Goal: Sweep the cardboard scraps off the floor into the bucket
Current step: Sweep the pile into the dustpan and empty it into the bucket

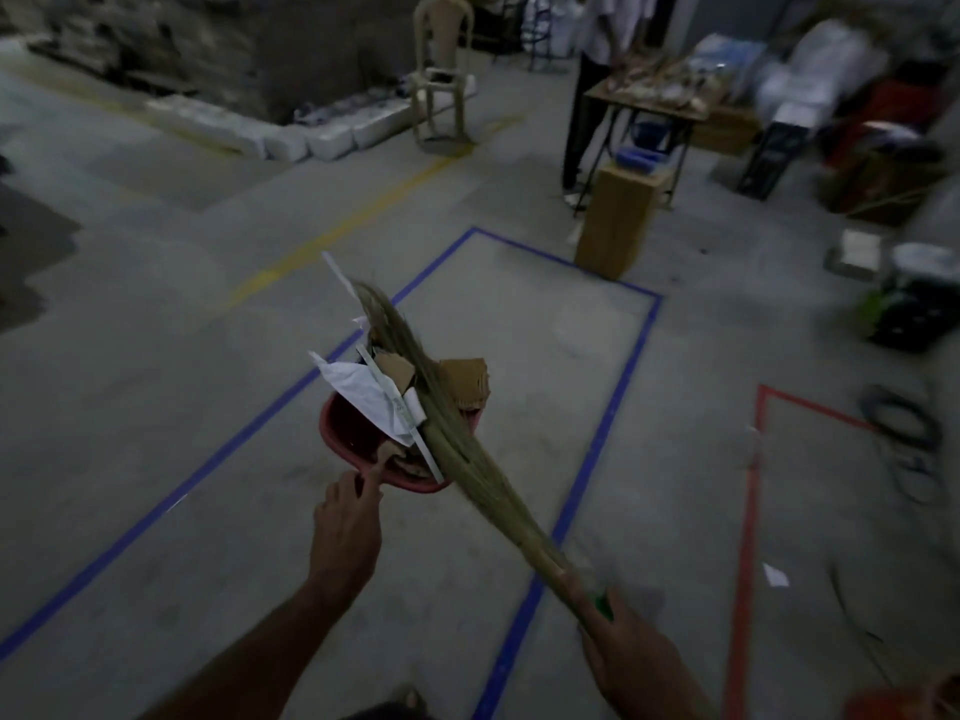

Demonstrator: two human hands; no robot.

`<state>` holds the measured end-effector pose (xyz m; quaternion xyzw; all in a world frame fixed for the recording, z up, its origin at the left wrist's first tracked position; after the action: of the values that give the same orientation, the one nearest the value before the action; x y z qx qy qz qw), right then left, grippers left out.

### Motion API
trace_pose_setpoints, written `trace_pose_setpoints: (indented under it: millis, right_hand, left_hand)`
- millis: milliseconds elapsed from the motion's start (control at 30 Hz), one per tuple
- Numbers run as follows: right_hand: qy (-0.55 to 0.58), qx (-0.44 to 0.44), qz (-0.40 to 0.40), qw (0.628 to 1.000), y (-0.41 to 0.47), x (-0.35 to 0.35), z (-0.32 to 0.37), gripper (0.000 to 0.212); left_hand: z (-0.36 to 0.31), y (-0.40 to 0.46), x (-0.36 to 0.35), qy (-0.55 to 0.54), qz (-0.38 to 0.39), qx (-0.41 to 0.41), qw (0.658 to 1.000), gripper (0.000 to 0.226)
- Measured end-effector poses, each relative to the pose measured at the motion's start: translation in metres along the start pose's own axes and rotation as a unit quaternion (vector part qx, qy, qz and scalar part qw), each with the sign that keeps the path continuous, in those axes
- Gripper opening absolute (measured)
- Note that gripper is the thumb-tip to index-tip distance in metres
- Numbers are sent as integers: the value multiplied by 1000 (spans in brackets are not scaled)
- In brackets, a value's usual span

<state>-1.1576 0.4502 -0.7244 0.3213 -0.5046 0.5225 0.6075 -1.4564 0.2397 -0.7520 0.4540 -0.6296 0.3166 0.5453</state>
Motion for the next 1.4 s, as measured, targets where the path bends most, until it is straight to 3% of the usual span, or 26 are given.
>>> trace_pose_setpoints:
  millis: [100, 300, 400, 500, 567, 667, 767, 867, 967, 1100, 1267, 1400]
  right_hand:
    - [-1, -61, 12, 998, -63, 11, -43, 80]
    - [39, -193, 0, 980, -204, 16, -138, 94]
    - [6, -222, -3, 975, -278, 24, -181, 82]
    - [23, -274, 5, 961, -341, 27, -224, 86]
    - [43, -304, 31, 951, -378, 28, -245, 72]
    - [86, -398, -14, 913, -431, 19, -276, 53]
    - [78, -388, -16, 918, -467, 16, -296, 77]
    - [71, -427, -52, 900, -499, 34, -318, 98]
    - [95, -478, -46, 872, -540, 32, -333, 97]
    - [133, -500, -64, 854, -589, 11, -359, 78]
    - [112, -494, -8, 862, -648, -19, -406, 105]
    - [101, -487, 55, 866, -689, -46, -471, 98]
  left_hand:
    - [-73, -27, -13, -10, 12, -46, 999, 47]
    - [-243, -109, -50, -31, 46, -145, 988, 45]
    - [-330, -157, -69, -51, 76, -188, 978, 44]
    - [-413, -206, -82, -61, 100, -230, 966, 43]
    - [-461, -233, -94, -71, 123, -258, 956, 42]
    - [-524, -268, -110, -68, 153, -295, 941, 44]
    - [-582, -298, -124, -62, 170, -341, 923, 42]
    - [-629, -324, -154, -58, 190, -383, 902, 40]
    - [-671, -358, -184, -55, 219, -416, 881, 43]
    - [-716, -416, -215, -32, 251, -442, 861, 49]
    - [-761, -496, -259, 11, 285, -440, 852, 53]
    - [-804, -547, -290, 48, 284, -430, 856, 53]
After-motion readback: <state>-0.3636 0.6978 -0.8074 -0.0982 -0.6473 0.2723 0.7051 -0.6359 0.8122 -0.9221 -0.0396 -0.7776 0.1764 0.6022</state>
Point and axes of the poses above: each hand's wrist, its own y-axis towards the middle knuckle, its own x-axis out of the back of the hand, z = x × y, the point moved 4 cm from there along y, towards the middle knuckle, and after that the axes turned 8 degrees about x, right-handed, at the moved point
